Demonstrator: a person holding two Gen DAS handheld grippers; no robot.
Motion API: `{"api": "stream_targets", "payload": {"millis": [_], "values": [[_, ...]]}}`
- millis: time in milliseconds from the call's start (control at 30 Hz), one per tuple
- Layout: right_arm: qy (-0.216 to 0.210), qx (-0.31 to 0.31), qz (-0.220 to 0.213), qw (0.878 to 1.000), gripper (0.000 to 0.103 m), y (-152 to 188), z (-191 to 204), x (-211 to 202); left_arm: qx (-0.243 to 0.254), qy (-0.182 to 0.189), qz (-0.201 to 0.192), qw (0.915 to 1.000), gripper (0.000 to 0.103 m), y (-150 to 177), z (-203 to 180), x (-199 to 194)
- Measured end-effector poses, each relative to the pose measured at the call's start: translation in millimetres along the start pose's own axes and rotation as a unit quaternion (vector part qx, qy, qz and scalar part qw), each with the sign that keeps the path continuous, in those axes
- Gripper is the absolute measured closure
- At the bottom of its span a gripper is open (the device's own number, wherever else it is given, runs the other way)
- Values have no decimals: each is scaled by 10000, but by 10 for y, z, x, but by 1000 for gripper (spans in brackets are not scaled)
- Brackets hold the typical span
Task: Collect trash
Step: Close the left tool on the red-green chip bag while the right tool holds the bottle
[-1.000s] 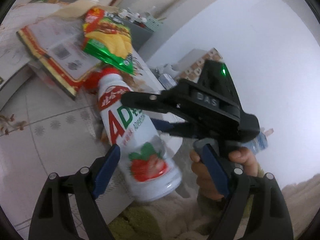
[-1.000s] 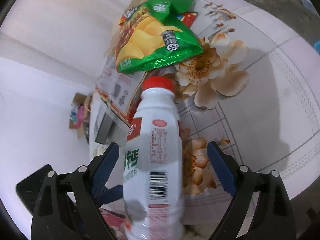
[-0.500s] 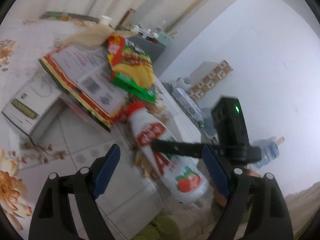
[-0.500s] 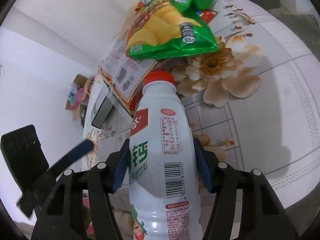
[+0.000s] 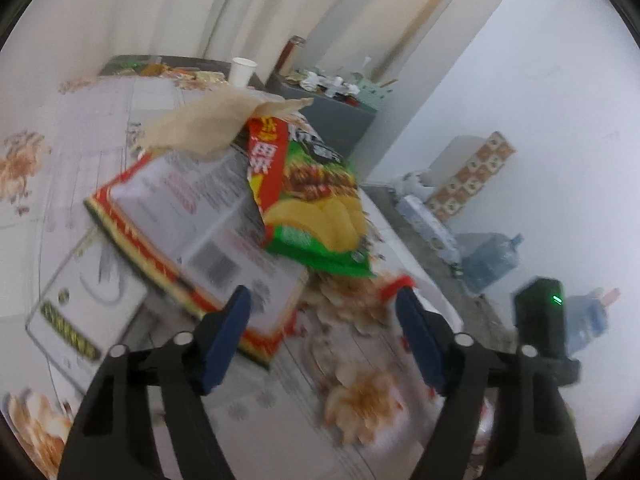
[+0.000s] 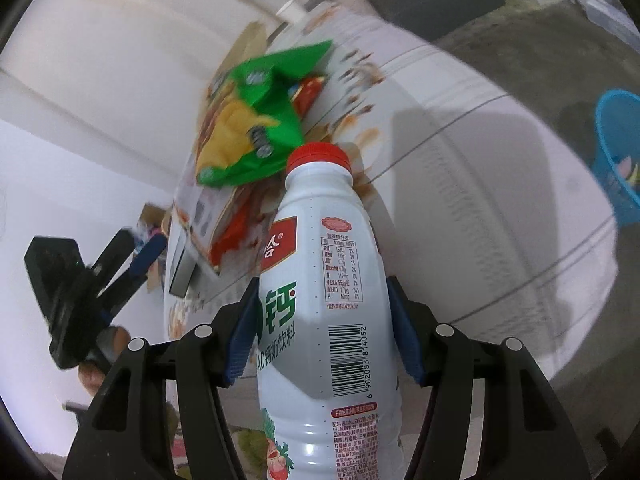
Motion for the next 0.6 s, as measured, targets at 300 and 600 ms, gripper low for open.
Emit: {"api": "stream_targets", "payload": {"millis": [300, 600], "values": [[-125, 153, -203, 9996, 46, -83, -215, -206, 141, -672, -282, 9972, 43, -600, 20, 337], [-282, 184, -220, 9992, 46, -80, -328, -372, -173, -985, 251, 9947, 54, -868, 207, 787]]}}
Point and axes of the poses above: each gripper's, at about its wrist camera, not at the fingertips, and x roughly the way its jaws point, z to its left, y to its underside, the point moved 2 cm from there along x, roughly the way its jaws point, and after that the axes turned 9 degrees about -y, right-handed, at the moved point
